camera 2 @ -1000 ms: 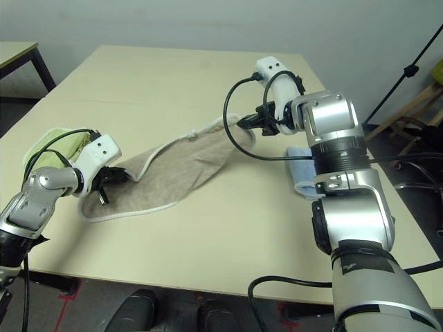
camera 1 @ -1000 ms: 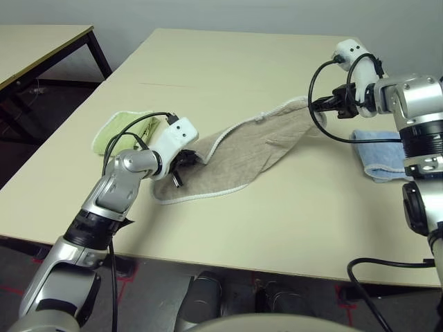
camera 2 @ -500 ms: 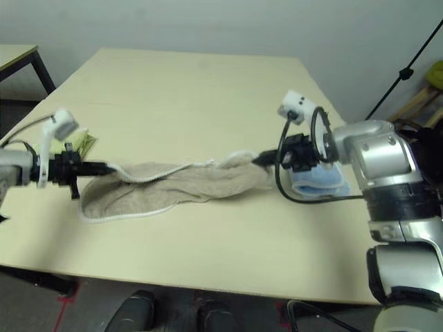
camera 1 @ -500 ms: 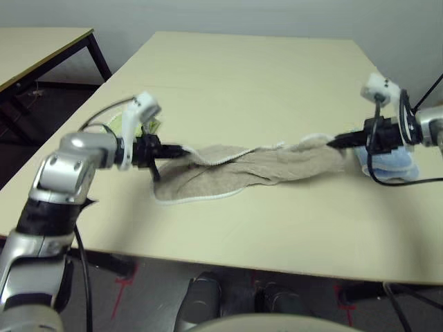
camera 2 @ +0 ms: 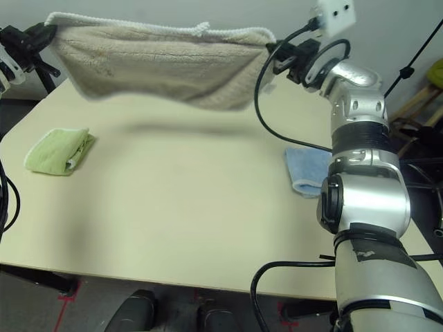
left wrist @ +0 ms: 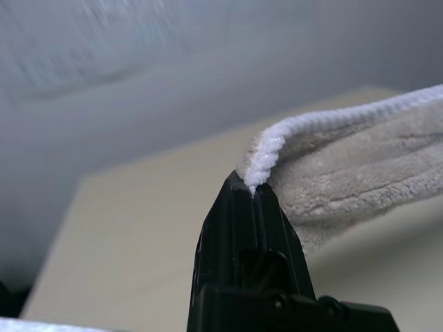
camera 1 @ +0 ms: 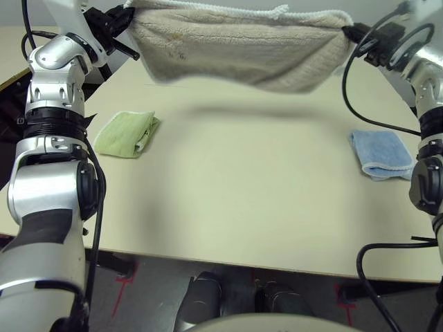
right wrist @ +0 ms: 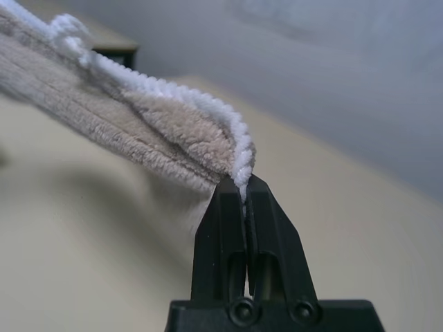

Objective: Fold the towel and set it aside.

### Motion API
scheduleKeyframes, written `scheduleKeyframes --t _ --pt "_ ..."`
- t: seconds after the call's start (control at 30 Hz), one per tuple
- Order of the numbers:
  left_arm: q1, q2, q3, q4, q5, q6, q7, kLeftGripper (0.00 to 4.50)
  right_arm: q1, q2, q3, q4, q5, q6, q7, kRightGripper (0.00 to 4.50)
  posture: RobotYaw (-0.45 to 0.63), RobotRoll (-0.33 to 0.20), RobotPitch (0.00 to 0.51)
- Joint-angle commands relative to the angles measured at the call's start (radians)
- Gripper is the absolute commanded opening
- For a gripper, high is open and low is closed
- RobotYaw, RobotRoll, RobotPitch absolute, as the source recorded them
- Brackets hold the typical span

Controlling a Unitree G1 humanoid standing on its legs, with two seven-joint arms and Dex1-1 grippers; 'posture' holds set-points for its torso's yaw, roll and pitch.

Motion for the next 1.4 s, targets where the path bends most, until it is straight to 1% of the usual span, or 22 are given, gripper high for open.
scheduleKeyframes --t 0.03,0.1,0.13,0.2,0.27,0.33,0.4,0.5,0.57,0.73,0.93,1.0,1.07,1.2,1.4 --pt "0.226 -0.012 0.006 -0.126 -0.042 0.056 -0.089 0.02 0.225 -0.027 0.017 -0.2 0.046 0.149 0.101 0.0 0.15 0.0 0.07" --pt "0.351 -0.021 0.002 -0.228 -0.063 0.09 -0.119 0.02 0.347 -0.032 0.013 -0.313 0.067 0.217 0.114 0.0 0.15 0.0 0.074" --pt "0.441 -0.027 -0.008 -0.3 -0.079 0.126 -0.147 0.02 0.428 -0.033 0.02 -0.369 0.076 0.252 0.128 0.0 0.14 0.0 0.077" --pt "0.578 -0.031 -0.022 -0.421 -0.108 0.204 -0.193 0.02 0.546 -0.03 0.025 -0.445 0.087 0.3 0.136 0.0 0.14 0.0 0.08" --pt "0.655 -0.026 -0.02 -0.503 -0.13 0.271 -0.215 0.02 0.607 -0.032 0.027 -0.491 0.094 0.335 0.134 0.0 0.14 0.0 0.082" --pt "0.727 -0.003 -0.014 -0.578 -0.156 0.348 -0.25 0.02 0.665 -0.042 0.032 -0.531 0.099 0.363 0.141 0.0 0.14 0.0 0.084" --pt "0.772 0.02 -0.007 -0.629 -0.173 0.403 -0.271 0.02 0.704 -0.056 0.032 -0.564 0.104 0.39 0.151 0.0 0.15 0.0 0.085" --pt "0.829 0.077 0.001 -0.69 -0.197 0.488 -0.308 0.02 0.761 -0.094 0.037 -0.609 0.111 0.425 0.183 0.0 0.15 0.0 0.086" --pt "0.863 0.119 0.004 -0.724 -0.214 0.533 -0.342 0.02 0.804 -0.136 0.05 -0.656 0.128 0.466 0.227 0.0 0.15 0.0 0.094" --pt "0.956 0.222 0.024 -0.788 -0.25 0.622 -0.409 0.02 0.894 -0.218 0.053 -0.743 0.158 0.531 0.295 0.0 0.16 0.0 0.093" --pt "1.075 0.336 0.04 -0.865 -0.307 0.743 -0.494 0.02 0.957 -0.307 0.064 -0.782 0.177 0.567 0.375 0.0 0.15 0.0 0.089" --pt "1.077 0.34 0.049 -0.876 -0.317 0.749 -0.485 0.02 0.955 -0.313 0.062 -0.774 0.178 0.562 0.372 0.0 0.16 0.0 0.088" --pt "1.05 0.324 0.056 -0.867 -0.314 0.73 -0.46 0.02 0.923 -0.29 0.052 -0.748 0.175 0.543 0.339 0.0 0.16 0.0 0.088" --pt "0.94 0.268 0.036 -0.799 -0.259 0.638 -0.386 0.02 0.835 -0.244 0.059 -0.668 0.152 0.487 0.283 0.0 0.16 0.0 0.082" --pt "0.789 0.204 -0.025 -0.683 -0.184 0.537 -0.348 0.02 0.716 -0.187 0.105 -0.525 0.064 0.338 0.228 0.0 0.16 0.0 0.081"
